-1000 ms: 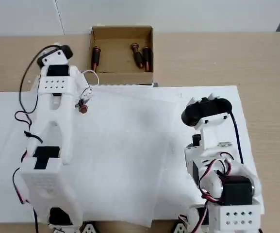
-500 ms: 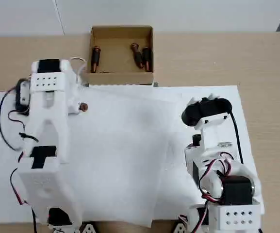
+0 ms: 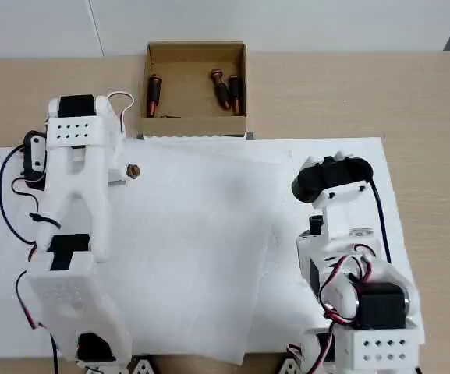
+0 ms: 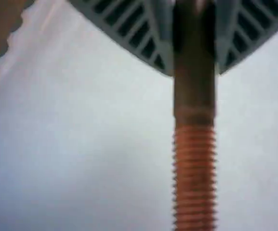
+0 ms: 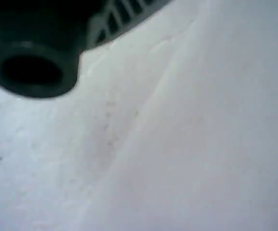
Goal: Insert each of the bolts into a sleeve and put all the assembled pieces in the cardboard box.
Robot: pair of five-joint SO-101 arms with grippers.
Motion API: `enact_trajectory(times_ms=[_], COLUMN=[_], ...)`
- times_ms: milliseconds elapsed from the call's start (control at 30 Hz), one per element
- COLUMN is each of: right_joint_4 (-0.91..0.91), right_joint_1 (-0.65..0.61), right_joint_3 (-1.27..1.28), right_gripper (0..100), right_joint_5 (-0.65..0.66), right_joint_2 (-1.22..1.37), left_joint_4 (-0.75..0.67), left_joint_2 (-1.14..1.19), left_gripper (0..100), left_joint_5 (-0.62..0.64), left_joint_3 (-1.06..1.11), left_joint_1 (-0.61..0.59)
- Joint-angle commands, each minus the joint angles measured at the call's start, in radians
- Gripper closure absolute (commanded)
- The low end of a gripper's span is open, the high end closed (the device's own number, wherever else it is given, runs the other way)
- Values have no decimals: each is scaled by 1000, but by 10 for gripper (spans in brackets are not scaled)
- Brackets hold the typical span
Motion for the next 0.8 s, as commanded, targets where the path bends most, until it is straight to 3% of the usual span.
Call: enact_trajectory(times_ms=[0,100,233,400,500,667,767], right_joint_4=[-22,-22,-22,-22,-22,-24,-24], right_joint_1=[8,8,8,8,8,8,8], right_joint_3=[-5,-5,-5,-5,-5,-5,-5], right_gripper=[995,995,995,995,995,995,995], right_joint_5=[-8,-8,-8,-8,-6,-3,0], right_joint_2=[-12,-12,-12,-12,-12,-12,-12], left_joint_4=[5,3,3,8,14,35,32], left_joint_2=[-12,-12,-15,-20,-20,-11,-11], left_gripper=[852,790,785,785,785,785,785], left_joint_5=[-9,-54,-186,-465,-726,-1332,-1573], left_joint_3=[-44,-44,-44,-44,-44,-41,-45], left_joint_1=[-2,0,-6,-8,-8,-8,-8])
